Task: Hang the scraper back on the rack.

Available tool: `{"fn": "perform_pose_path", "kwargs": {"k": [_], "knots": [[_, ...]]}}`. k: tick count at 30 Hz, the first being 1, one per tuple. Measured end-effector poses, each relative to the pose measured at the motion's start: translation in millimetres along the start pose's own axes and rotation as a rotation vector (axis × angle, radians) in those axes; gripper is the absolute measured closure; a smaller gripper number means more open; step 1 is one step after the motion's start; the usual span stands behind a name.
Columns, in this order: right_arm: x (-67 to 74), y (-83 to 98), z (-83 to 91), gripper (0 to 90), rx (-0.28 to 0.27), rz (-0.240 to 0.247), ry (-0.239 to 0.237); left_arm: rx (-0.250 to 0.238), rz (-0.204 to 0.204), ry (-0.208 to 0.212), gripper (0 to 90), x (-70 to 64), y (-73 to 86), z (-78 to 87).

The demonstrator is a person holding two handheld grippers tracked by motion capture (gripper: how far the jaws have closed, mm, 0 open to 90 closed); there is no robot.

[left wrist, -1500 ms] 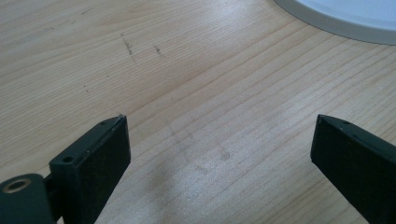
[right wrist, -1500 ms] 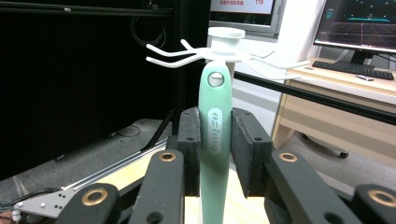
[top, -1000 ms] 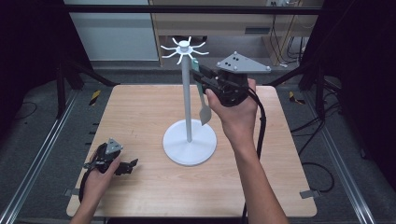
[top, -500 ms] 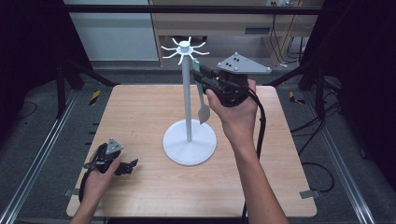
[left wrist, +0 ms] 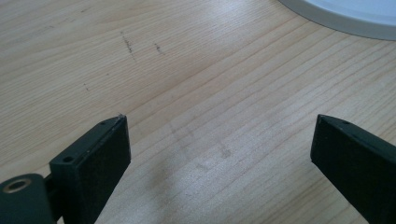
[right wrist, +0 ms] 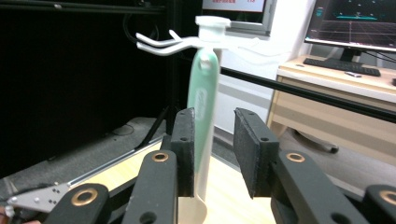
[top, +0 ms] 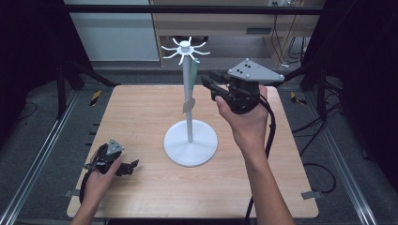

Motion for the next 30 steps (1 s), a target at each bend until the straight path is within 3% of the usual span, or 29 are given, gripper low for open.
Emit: {"fn": "perform_pose_path", "kwargs": {"k": [16, 30], "knots": [[-20.5, 48.8, 23.5, 69.1, 0.048, -0.073, 0.058, 0.001, 0.007, -0.006, 4.6, 2.2, 0.4, -0.5], [-30.3, 87.0, 36.8, 63.6, 0.051, -0.135, 0.088, 0.001, 0.017, -0.013, 4.5, 4.6, 1.3, -0.2]]}}
Point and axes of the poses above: each handheld gripper's, and its own axes: z roughly backward along the jaws, y roughly out of its underside, x roughly to its left, the point moved 2 cm from there along -z, roughly forward along the jaws, and after that the axes turned 14 degrees about -y, right-handed, at the moved point
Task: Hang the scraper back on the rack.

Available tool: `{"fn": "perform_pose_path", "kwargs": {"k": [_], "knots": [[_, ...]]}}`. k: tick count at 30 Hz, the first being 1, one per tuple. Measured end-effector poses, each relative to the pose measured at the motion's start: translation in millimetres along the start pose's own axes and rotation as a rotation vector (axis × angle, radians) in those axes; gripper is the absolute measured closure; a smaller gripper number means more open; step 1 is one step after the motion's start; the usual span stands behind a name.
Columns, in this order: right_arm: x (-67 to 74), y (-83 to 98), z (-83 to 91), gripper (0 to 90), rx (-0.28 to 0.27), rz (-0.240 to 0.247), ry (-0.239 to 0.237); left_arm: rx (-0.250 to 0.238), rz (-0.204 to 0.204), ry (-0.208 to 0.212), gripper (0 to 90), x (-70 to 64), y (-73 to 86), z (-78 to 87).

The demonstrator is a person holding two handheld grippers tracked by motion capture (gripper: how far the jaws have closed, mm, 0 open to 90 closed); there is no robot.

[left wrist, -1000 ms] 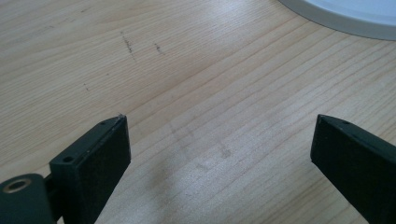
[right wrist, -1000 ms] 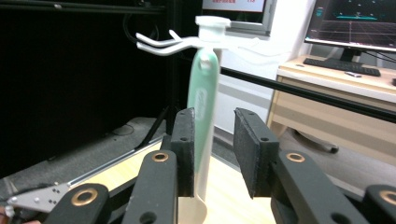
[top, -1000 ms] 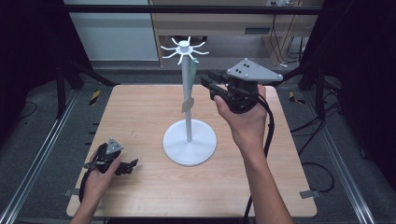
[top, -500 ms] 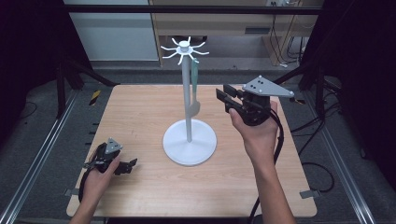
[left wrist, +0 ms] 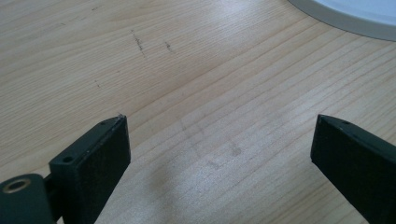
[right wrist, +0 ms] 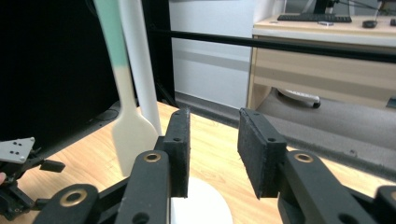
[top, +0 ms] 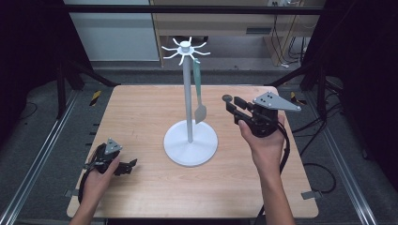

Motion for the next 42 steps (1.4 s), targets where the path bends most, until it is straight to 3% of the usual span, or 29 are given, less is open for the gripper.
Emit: {"fn": "perform_pose_path", "kwargs": {"k": [9, 15, 21, 27, 37, 42], "knots": [[-13.1, 30.5, -3.6, 52.4, 0.018, -0.074, 0.024, 0.002, 0.004, -0.004, 4.4, 1.4, 0.6, -0.1], [-22.3, 43.5, -9.5, 34.4, 0.096, -0.086, 0.087, -0.002, 0.000, 0.001, 4.3, -0.5, -0.7, 0.1], [-33.4, 63.5, -12.6, 20.9, 0.149, -0.081, 0.210, -0.003, -0.029, -0.005, 3.8, -4.5, -2.4, -0.2], [-48.7, 78.2, -10.0, 14.5, 0.161, -0.096, 0.266, 0.000, -0.045, -0.010, 3.6, -6.5, -3.1, -0.4], [-70.0, 102.0, -3.2, 9.2, 0.189, -0.141, 0.313, -0.001, -0.042, -0.010, 3.6, -5.6, -3.1, -0.1], [-79.9, 115.8, -3.3, 8.9, 0.258, -0.171, 0.345, -0.001, -0.040, -0.007, 3.6, -5.6, -3.1, -0.1]]}}
Point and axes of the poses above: each handheld gripper's, and its own axes: z roughly backward along the jaws, y roughly out of its underside, x roughly to its left, the point moved 2 cm from there along -z, roughly forward along the jaws, and after that the axes turned 14 degrees about -y, right-handed, at the moved point
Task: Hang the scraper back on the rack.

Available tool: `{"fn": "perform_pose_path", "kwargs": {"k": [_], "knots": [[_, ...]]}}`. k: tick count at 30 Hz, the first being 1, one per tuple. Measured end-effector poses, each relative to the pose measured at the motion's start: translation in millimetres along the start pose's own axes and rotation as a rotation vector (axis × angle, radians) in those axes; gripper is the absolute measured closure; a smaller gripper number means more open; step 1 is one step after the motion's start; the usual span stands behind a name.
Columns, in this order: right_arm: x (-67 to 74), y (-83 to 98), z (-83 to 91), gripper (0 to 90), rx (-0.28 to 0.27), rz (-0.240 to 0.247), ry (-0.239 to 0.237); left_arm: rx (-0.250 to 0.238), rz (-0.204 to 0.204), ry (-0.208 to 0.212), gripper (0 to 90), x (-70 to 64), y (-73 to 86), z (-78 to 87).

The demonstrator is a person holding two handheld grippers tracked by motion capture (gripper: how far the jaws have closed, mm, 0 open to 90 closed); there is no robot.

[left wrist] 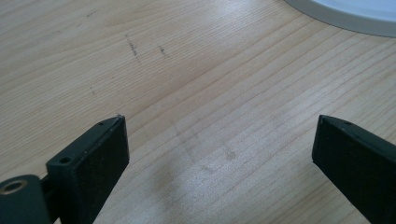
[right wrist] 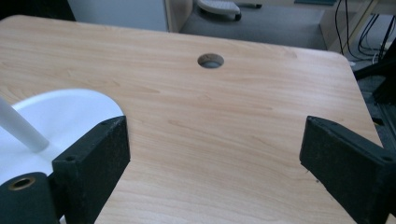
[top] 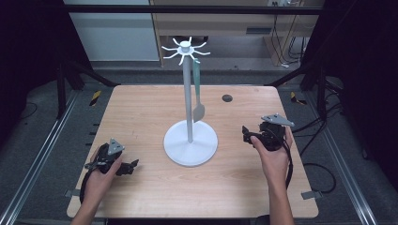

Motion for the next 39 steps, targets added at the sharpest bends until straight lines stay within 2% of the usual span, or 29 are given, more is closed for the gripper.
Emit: {"fn": "perform_pose_path", "kwargs": {"k": [4, 19, 33, 39], "knots": [[-5.6, 7.0, -4.5, 8.8, 0.030, -0.013, -0.005, -0.002, 0.001, -0.002, 3.6, -0.3, 0.0, -0.2], [-14.6, 29.6, -23.5, 8.4, 0.166, 0.004, -0.002, -0.002, 0.000, -0.001, 3.6, -0.8, -0.2, 0.0], [-25.1, 47.1, -32.2, 9.7, 0.216, -0.010, -0.027, 0.001, -0.007, 0.001, 3.6, -2.1, -0.6, 0.0], [-27.5, 52.9, -35.0, 9.8, 0.206, -0.011, -0.048, 0.001, -0.007, 0.001, 3.6, -2.1, -0.5, -0.1]]}}
Point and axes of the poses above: each handheld gripper's, and its own axes: z roughly backward along the jaws, y roughly out of its underside, x roughly to its left, the point moved 2 cm from there along -z, roughly forward along the jaws, and after that the axes turned 14 degrees about -y, right-handed, at the moved point
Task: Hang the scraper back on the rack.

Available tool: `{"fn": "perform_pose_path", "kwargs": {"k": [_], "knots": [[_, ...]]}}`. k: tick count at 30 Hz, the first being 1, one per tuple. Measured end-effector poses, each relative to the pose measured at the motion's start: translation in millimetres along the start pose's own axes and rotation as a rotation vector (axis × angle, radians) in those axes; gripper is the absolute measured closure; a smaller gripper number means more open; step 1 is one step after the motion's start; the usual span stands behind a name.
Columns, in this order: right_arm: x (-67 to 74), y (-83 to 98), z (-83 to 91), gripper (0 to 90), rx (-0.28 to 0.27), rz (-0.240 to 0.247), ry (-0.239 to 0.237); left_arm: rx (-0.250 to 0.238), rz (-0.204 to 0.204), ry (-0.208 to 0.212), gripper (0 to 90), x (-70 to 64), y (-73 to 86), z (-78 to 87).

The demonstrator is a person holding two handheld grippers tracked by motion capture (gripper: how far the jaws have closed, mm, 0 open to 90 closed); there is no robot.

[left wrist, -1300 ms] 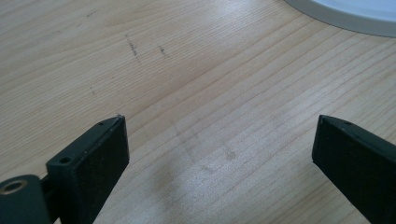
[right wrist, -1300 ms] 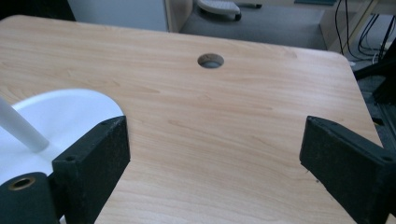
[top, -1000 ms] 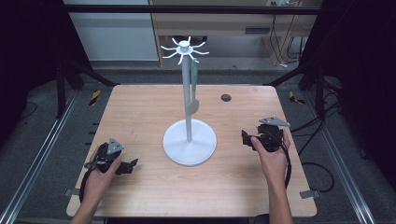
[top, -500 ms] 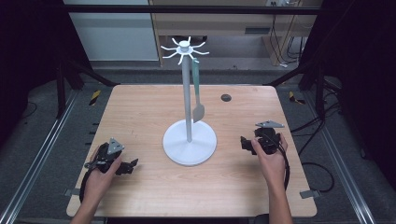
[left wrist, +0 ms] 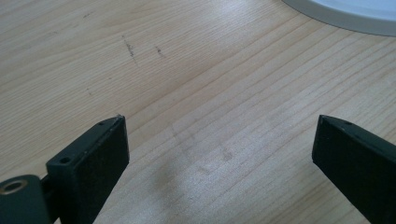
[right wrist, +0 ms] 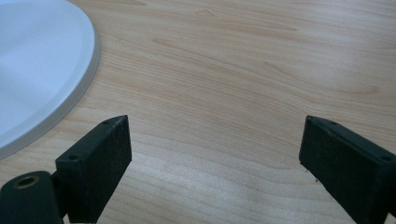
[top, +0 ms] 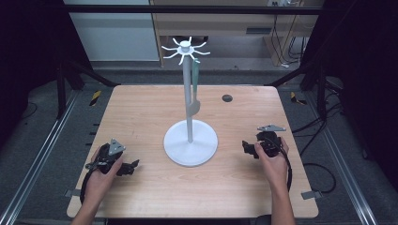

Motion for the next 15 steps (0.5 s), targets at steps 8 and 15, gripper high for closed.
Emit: {"fn": "perform_pose_path", "kwargs": {"k": [8, 15], "knots": [[-2.7, 4.4, -1.9, 10.2, -0.009, 0.023, 0.010, -0.001, -0.002, -0.001, 3.6, -0.7, -0.1, -0.2], [-4.7, 6.9, -4.5, 10.5, -0.030, 0.043, 0.008, -0.001, -0.003, -0.001, 3.6, -1.1, -0.2, -0.2]]}}
Point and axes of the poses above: each handheld gripper's, and its own axes: z roughly backward along the jaws, y roughly out of its underside, x roughly to its left, the point moved 2 cm from there along -z, roughly forward along the jaws, and after that the axes turned 14 degrees about -y, right-handed, at the moved point
